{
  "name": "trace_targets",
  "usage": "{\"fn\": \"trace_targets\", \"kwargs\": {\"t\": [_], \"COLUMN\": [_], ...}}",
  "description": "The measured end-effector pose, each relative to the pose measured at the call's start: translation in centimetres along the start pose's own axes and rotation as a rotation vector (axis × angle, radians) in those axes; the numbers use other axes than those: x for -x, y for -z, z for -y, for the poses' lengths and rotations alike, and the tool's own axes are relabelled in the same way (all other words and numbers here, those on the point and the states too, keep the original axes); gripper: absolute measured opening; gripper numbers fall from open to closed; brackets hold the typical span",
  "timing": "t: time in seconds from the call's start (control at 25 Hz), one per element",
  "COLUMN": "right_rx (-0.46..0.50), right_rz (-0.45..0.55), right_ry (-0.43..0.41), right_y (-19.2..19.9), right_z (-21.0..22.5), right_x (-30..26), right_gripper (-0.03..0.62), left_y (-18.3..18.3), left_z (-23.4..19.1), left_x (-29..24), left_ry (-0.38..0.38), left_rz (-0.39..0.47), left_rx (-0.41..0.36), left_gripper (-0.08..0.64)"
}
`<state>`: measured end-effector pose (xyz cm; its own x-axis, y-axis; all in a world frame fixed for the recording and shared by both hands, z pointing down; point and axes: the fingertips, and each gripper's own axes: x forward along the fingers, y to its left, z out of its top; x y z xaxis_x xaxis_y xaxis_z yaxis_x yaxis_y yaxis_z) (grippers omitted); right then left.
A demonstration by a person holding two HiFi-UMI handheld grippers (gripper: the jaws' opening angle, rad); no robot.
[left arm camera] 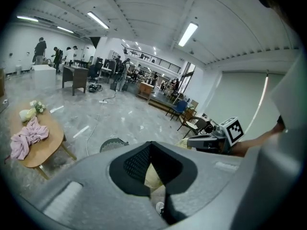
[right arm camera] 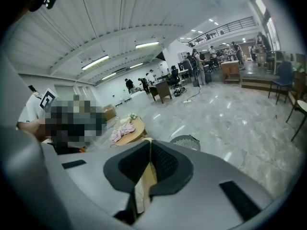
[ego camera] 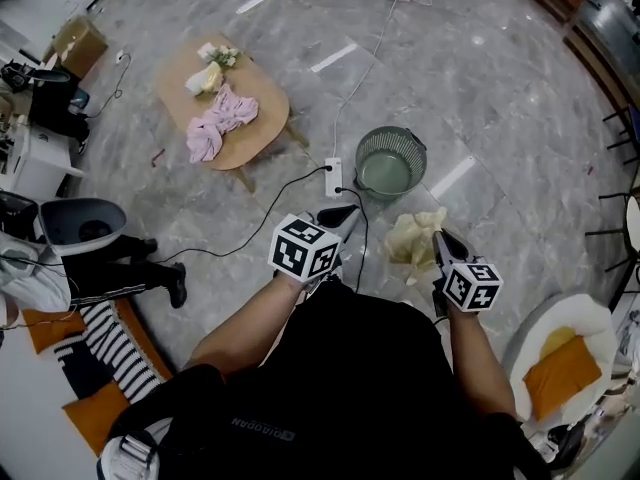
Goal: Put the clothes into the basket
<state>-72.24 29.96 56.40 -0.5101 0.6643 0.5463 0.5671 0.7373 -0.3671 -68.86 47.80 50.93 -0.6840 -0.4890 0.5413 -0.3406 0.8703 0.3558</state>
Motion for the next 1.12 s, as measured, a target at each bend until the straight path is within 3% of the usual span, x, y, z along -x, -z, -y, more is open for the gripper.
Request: {"fn": "trace_targets", "kwargs": {"t": [0.4, 0.72, 1.12], "right_rx": [-0.118, -0.077, -0.012], "right_rz": [0.036, 0.049, -0.043], "right_ry": [0.107, 0.069, 0.013], "right_y": [-2.9, -8.0, -9.9], "right_z": [0.1, 1.4, 6.1], "right_x": [-7.2, -13.3, -22.8], "right_gripper": [0.023, 0.023, 0.023], "left_y": [0.5, 1.0, 0.3], "left_z": [-7.3, -9.8, -12.0], "left_x": [1.6, 0.0, -3.0], "left_ry": [0.042, -0.007, -0.123], "left_rz": [-0.067, -0.093, -0.087], "left_rx": [-0.008, 0.036, 0.134], "left_gripper": [0.001, 0.002, 0.001]}}
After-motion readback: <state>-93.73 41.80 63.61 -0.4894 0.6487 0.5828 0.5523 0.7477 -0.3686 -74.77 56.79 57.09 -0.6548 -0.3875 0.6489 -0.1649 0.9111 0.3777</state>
